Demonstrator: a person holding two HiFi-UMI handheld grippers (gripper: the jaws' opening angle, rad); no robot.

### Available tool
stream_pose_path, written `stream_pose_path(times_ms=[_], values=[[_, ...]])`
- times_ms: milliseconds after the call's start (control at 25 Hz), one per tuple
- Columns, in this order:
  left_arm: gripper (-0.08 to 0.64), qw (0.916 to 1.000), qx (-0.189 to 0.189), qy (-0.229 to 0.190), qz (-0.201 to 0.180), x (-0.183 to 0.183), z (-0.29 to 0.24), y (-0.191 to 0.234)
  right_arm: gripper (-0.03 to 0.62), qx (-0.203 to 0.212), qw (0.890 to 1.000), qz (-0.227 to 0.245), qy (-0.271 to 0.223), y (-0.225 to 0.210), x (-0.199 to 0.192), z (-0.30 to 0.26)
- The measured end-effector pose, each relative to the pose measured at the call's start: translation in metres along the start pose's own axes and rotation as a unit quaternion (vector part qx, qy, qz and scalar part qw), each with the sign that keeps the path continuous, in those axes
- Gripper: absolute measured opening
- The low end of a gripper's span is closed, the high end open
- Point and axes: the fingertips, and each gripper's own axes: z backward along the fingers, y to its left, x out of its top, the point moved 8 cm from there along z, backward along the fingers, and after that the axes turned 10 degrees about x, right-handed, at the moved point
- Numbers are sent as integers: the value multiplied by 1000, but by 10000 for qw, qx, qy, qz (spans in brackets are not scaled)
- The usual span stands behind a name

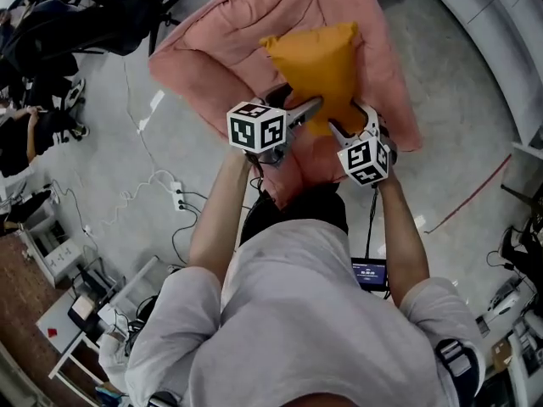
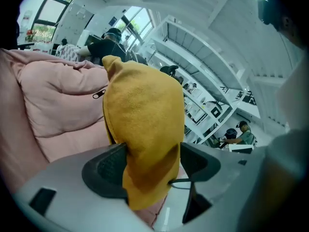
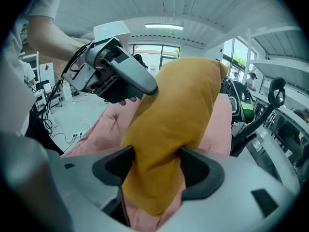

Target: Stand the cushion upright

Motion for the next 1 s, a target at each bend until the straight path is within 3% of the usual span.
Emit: stream_pose_path(times_ms=[280, 1000], values=[[360, 9993, 307, 121, -169, 3, -34, 3, 319, 131, 9999, -18, 54, -31, -22, -33], [360, 9955, 804, 506, -27, 14, -92, 39, 314, 496, 9985, 125, 197, -83, -39, -95]])
